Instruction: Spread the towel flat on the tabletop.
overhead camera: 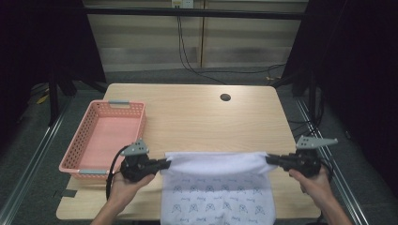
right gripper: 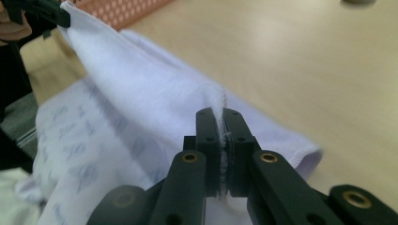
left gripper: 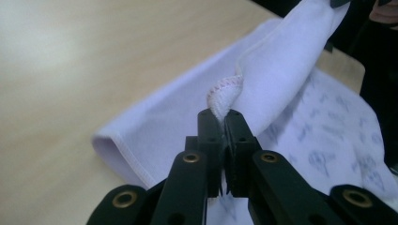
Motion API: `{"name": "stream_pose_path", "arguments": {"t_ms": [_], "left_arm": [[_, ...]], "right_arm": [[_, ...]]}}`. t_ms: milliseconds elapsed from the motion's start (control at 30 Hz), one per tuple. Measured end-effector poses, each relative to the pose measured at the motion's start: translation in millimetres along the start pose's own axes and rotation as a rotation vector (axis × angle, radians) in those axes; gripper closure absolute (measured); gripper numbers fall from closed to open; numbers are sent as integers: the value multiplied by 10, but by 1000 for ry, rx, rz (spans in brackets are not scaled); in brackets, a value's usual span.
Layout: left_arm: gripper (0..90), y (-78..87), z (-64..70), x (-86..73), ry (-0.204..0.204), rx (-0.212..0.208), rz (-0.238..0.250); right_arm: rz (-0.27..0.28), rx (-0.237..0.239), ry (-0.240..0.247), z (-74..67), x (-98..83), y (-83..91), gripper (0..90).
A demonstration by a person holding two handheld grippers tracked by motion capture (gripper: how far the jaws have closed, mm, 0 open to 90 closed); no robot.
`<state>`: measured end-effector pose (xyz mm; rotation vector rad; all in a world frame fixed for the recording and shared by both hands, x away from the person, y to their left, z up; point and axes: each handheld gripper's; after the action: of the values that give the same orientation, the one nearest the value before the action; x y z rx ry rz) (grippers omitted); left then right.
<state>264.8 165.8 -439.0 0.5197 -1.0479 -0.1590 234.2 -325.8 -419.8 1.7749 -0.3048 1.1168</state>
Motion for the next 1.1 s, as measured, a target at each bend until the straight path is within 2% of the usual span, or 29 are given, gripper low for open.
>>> {"name": "stream_pose_path", "arguments": {"t_ms": [67,100,133,200,233,267,300,367,433,500,567,633,700,733,800,833,900,1067,1100], "left_arm": [[872,-43,16,-143,29,-2,-39],[870,-77,15,-205,41,-13,-69],[867,-115,11,-257,36,-7,-103],[865,-156,-33,-345,81,-22,-110],[866,-174,-48,-372,82,-19,-121],[866,-191,-52,-390,88,-14,-133],[865,-201,-45,-405,93,-18,-128],[862,-214,-21,-424,88,-10,-136],[862,-209,21,-460,102,-34,-123],[859,-205,66,-473,78,-16,-135],[859,-198,44,-482,99,-30,-132],[860,-249,17,-502,113,-11,-175],[861,-293,13,-496,94,11,-192],[863,-313,0,-494,93,20,-201],[868,-330,-62,-472,125,3,-194],[870,-344,-92,-456,129,10,-189],[871,-366,-154,-408,126,21,-189],[872,-454,-311,-262,103,72,-195],[872,-482,-341,-230,94,93,-191]], "right_arm": [[-38,24,-10,-74,-166,-26,871],[-67,17,-9,-106,-242,-52,871],[-94,11,-9,-130,-309,-82,871],[-127,36,-35,-124,-435,-167,871],[-160,44,-40,-131,-490,-220,871],[-191,31,-10,-149,-527,-263,871],[-211,37,-10,-155,-545,-283,870],[-210,45,-17,-146,-560,-286,870],[-212,51,-23,-146,-579,-283,870],[-217,55,-17,-169,-593,-265,868],[-217,53,-9,-183,-597,-256,867],[-250,39,8,-203,-613,-294,867],[-289,14,44,-233,-630,-356,868],[-291,23,44,-221,-628,-378,868],[-291,31,26,-188,-630,-394,869],[-285,34,22,-169,-629,-404,870],[-268,3,46,-147,-605,-433,870],[-253,-16,23,5,-509,-565,870],[-259,-24,18,37,-482,-593,870]]}}
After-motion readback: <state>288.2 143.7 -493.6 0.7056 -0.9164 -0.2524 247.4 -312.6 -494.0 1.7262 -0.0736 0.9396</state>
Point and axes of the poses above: each handheld gripper's, and its own axes: y roughly backward along the jaws, x roughly out of its top, z roughly to its right, and after that the axes turned 13 degrees about -x, right-handed
